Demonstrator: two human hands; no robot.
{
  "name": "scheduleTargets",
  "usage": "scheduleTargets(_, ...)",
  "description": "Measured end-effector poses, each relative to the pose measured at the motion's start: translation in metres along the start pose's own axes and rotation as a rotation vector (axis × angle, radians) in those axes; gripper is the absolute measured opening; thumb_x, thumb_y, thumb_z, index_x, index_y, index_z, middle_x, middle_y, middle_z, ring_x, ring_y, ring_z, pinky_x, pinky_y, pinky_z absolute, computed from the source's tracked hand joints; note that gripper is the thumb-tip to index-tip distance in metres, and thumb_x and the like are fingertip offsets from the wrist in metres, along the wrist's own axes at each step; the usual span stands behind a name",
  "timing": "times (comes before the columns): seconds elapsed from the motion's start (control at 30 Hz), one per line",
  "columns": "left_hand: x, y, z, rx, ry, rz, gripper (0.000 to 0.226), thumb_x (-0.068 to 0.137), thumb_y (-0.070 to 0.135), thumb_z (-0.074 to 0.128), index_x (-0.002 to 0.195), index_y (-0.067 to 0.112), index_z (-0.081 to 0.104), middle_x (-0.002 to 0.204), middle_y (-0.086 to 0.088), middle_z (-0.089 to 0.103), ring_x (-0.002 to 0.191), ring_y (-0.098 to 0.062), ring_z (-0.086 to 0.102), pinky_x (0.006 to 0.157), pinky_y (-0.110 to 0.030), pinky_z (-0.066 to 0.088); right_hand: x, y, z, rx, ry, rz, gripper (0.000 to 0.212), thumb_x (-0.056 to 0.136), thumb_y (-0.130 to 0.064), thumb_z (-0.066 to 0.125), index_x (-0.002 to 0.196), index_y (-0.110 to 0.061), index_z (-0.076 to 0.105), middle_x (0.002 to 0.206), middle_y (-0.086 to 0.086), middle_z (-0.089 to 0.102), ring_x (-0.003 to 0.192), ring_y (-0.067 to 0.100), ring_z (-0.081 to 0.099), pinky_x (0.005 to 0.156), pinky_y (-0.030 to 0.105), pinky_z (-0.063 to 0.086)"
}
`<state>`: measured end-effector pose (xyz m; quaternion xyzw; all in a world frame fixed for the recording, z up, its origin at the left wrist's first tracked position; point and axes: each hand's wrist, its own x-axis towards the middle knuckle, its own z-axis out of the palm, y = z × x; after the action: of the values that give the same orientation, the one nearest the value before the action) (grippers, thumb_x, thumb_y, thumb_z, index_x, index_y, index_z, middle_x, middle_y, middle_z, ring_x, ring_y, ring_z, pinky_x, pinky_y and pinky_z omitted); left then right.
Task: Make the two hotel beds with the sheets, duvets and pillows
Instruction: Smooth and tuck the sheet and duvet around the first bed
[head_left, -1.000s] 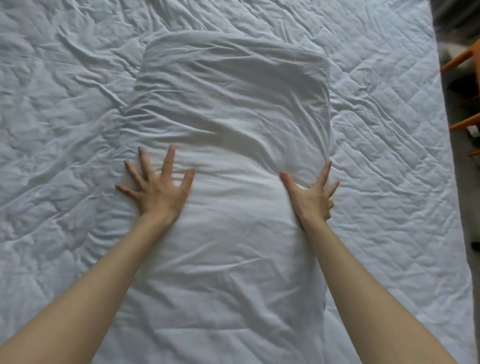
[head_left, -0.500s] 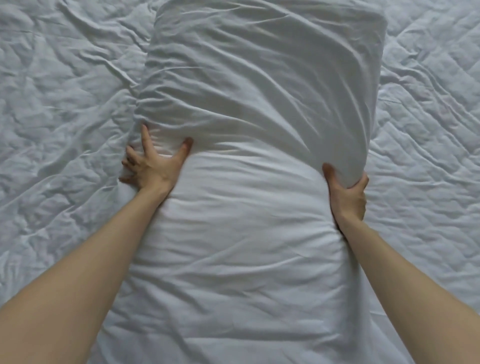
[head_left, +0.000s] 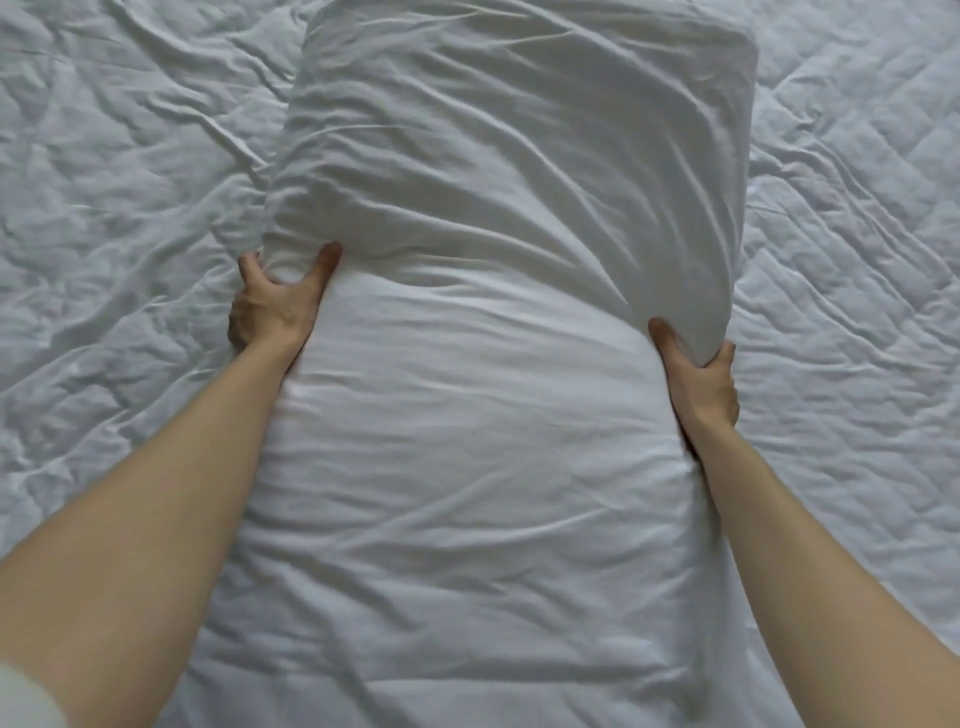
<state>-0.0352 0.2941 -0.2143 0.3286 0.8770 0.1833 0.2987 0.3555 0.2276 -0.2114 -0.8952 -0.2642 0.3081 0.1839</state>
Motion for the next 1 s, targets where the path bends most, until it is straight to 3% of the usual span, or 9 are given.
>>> scheduleTargets(0.2,-0.019,0.01,-0.023,-0.062,-0.033,0.087,0.089,0.075,0.078,0.054,0.138,0.017,0.038,0.136,-0.009,0.052,0.124,-0.032,0.048,0.1,-0.039,0.035,-0.01,-0.006,-0.025,0.153,-0.112,-0.054,0.088,0.064,-0.075,0.066,0.137,-0.028,0.046,0.132,0.002,0.057,0.124,0.028,0.052,0.106,0.039,0.038)
scheduleTargets(0.4,-0.051,0.008,-0.063,-0.108,-0.05,0.113,0.089,0.077,0.075,0.055,0.142,0.017,0.038,0.142,-0.008,0.048,0.128,-0.03,0.046,0.102,-0.038,0.035,-0.048,-0.02,-0.042,0.24,-0.09,-0.078,0.062,0.084,-0.053,0.065,0.128,-0.01,0.058,0.13,0.01,0.06,0.118,0.026,0.056,0.097,0.033,0.042)
scheduleTargets(0.53,-0.085,-0.016,-0.1,-0.151,-0.041,0.093,0.081,0.077,0.074,0.055,0.132,0.016,0.045,0.134,-0.009,0.054,0.121,-0.031,0.05,0.094,-0.037,0.037,-0.095,-0.02,-0.051,0.246,-0.073,-0.083,0.066,0.081,-0.056,0.067,0.126,-0.008,0.06,0.127,0.012,0.061,0.117,0.029,0.056,0.095,0.034,0.043)
scheduleTargets(0.67,-0.121,-0.05,-0.151,-0.201,-0.001,0.058,0.084,0.078,0.074,0.055,0.138,0.016,0.042,0.137,-0.01,0.051,0.125,-0.031,0.047,0.099,-0.039,0.037,-0.147,-0.022,-0.06,0.28,-0.12,-0.129,0.072,0.072,-0.063,0.068,0.123,-0.013,0.062,0.121,0.007,0.065,0.111,0.028,0.06,0.099,0.041,0.046)
scheduleTargets(0.87,-0.161,-0.097,-0.238,-0.313,0.114,0.038,0.065,0.076,0.074,0.057,0.109,0.019,0.051,0.104,0.001,0.058,0.099,-0.026,0.055,0.082,-0.037,0.042,-0.225,-0.043,-0.067,0.315,-0.192,-0.243,0.082,0.059,-0.072,0.066,0.122,-0.02,0.063,0.116,0.001,0.068,0.108,0.025,0.062,0.099,0.043,0.048)
scheduleTargets(1.0,-0.177,-0.142,-0.299,-0.394,0.191,0.015,0.067,0.067,0.078,0.06,0.107,0.025,0.053,0.105,0.006,0.061,0.101,-0.023,0.058,0.094,-0.041,0.048,-0.282,-0.054,-0.054,0.322,-0.248,-0.311,0.074,0.066,-0.067,0.069,0.122,-0.019,0.062,0.114,0.0,0.067,0.106,0.024,0.062,0.098,0.041,0.048)
